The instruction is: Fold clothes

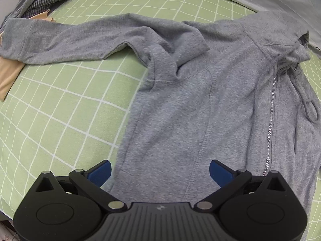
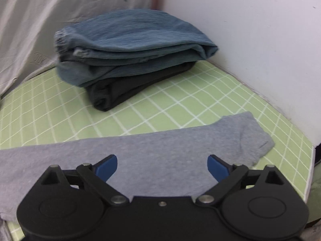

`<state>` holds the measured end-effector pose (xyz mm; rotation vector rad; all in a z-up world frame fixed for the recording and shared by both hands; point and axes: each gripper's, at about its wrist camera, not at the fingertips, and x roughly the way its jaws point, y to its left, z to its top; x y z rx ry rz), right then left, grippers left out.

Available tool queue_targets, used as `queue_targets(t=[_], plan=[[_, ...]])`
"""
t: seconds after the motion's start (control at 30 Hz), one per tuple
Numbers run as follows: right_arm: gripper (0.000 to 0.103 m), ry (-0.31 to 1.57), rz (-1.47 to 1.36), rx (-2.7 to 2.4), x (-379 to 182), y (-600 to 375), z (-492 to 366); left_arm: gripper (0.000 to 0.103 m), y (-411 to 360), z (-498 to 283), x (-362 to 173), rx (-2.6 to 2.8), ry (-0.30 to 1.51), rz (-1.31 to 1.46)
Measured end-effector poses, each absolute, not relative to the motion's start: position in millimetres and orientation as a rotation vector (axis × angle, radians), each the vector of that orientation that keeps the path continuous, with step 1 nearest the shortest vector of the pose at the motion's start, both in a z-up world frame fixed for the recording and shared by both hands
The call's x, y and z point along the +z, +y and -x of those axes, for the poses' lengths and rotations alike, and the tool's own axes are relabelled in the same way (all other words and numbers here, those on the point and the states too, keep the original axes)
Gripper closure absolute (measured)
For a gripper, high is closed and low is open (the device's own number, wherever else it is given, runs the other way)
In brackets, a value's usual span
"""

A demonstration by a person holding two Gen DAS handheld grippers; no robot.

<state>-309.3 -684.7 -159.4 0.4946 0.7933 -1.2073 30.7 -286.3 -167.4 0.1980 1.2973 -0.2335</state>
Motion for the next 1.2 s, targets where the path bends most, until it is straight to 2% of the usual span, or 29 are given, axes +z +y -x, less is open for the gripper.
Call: queue_targets(t=[0.3, 0.6, 0.8, 1.2], plan=[[0.0, 0.84, -0.392, -0.716, -162.9, -564.0, 131.1, 0.0, -179.4, -74.7, -129.7, -0.242, 1.174, -0.027], [0.0, 0.879, -0.291, -0.662, -167.8, -510.9, -3.4, 0.0, -103.0, -165.7, -123.9, -0.115, 1.05, -0.069], [0.0, 0.953, -0.268, -0.719, -177.3, -515.3, -36.3, 0.001, -70.9, -232.4, -158.1, -0.047, 1.118, -0.009], [0.0, 0.946, -0.392, -0.704, -194.9, -527.9, -31.5, 0.0, -74.8, -256.4, -179.3, 0.002, 1.112, 0.005]])
